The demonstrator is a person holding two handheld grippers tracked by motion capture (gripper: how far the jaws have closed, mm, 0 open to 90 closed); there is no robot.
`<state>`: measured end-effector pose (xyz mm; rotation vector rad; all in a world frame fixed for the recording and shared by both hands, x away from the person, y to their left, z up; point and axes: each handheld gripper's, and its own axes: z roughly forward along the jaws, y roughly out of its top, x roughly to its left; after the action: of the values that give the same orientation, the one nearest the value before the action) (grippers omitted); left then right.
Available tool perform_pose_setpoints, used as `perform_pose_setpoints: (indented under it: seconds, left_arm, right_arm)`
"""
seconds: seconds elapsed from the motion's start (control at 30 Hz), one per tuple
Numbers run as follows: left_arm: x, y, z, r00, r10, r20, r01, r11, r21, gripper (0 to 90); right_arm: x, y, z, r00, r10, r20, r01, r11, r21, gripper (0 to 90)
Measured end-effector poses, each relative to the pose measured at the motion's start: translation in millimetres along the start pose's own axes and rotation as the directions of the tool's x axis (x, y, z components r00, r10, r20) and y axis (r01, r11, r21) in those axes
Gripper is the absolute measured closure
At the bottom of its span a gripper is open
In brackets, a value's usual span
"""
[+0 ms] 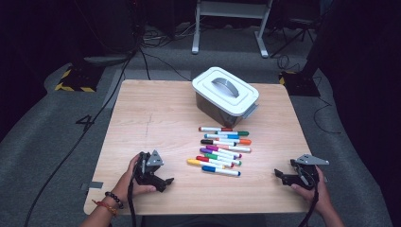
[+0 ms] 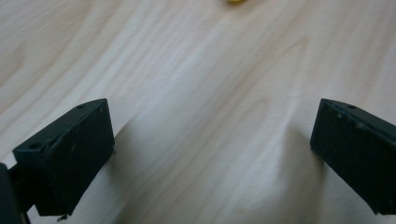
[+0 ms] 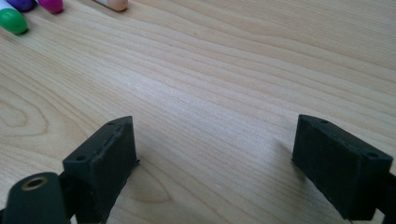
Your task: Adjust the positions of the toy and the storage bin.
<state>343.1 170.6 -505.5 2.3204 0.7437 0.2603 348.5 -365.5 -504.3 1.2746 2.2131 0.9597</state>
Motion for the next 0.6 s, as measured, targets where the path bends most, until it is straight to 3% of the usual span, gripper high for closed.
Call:
perform_pose_setpoints:
  seconds: [0.23,0.3,0.37,0.4,0.43,0.47,0.57,0.6]
  left_arm:
    - [-10.0,8.2,7.4,0.9999,0.01,0.012,-0.01,0.9999,-0.001,0.0]
    - [-10.3,7.9,7.3,0.9999,0.007,0.009,-0.007,1.0,-0.002,0.1]
    - [-10.6,7.3,6.9,0.9999,0.005,0.011,-0.005,1.0,-0.004,0.1]
    - [-9.9,6.8,6.4,0.9998,0.013,0.017,-0.013,0.9999,-0.002,0.1]
    - [-8.7,6.1,5.9,0.9994,0.025,0.023,-0.025,0.9997,-0.004,0.1]
    - [-7.2,5.1,4.8,0.9988,0.036,0.034,-0.036,0.9994,-0.002,0.3]
    - [-1.1,1.4,1.6,0.9976,0.051,0.048,-0.051,0.9987,-0.005,0.3]
    - [0.7,0.5,0.4,0.9981,0.046,0.042,-0.046,0.999,-0.001,0.3]
  right_arm:
    - [-3.7,3.6,2.5,0.9994,-0.023,-0.027,0.024,1.0,0.016,11.6]
    - [-4.8,8.3,2.9,0.9996,-0.028,-0.008,0.028,0.999,0.017,21.8]
    - [-5.1,10.8,2.6,0.999,-0.043,-0.007,0.043,0.999,0.013,22.2]
    - [-6.2,18.5,0.9,0.9975,-0.055,-0.044,0.054,0.999,-0.006,25.3]
    - [-6.2,18.5,0.9,0.9975,-0.055,-0.044,0.054,0.999,-0.006,25.3]
    - [-5.7,30.1,-2.0,0.9924,-0.096,-0.076,0.094,0.995,-0.034,30.4]
    - [-4.4,45.8,-3.0,0.9867,-0.136,-0.089,0.133,0.99,-0.048,32.4]
    - [-3.8,64.4,-3.0,0.9834,-0.159,-0.087,0.153,0.985,-0.076,33.5]
